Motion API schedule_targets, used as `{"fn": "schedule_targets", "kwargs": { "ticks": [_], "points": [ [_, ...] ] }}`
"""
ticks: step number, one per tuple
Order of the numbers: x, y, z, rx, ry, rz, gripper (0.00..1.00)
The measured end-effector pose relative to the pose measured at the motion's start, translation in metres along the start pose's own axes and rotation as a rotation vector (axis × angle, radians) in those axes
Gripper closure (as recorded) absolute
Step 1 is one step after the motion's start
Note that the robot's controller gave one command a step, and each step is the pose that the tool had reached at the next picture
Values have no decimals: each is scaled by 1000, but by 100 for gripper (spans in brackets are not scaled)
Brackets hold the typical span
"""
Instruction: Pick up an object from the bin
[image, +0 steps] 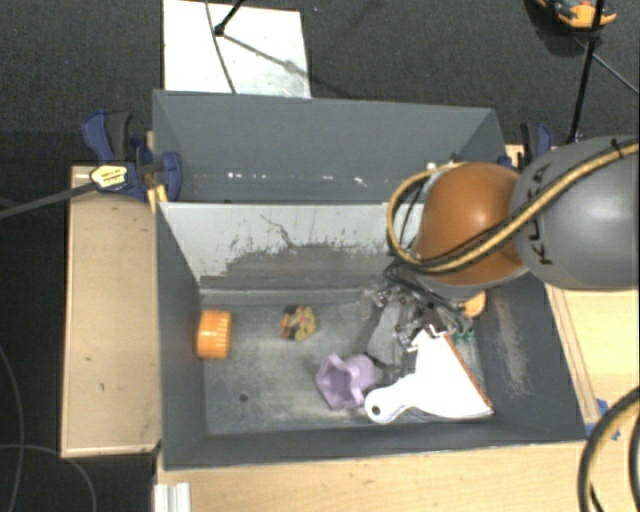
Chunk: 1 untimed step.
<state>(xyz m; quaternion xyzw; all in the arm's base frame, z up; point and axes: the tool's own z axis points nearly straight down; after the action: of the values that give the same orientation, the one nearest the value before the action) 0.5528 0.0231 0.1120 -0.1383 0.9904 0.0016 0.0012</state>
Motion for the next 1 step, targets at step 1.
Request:
{"fn": "schedule_targets", "kwargs": {
  "ticks": [1],
  "points": [
    [17,-54,35,7,-9,123,100]
  ]
}}
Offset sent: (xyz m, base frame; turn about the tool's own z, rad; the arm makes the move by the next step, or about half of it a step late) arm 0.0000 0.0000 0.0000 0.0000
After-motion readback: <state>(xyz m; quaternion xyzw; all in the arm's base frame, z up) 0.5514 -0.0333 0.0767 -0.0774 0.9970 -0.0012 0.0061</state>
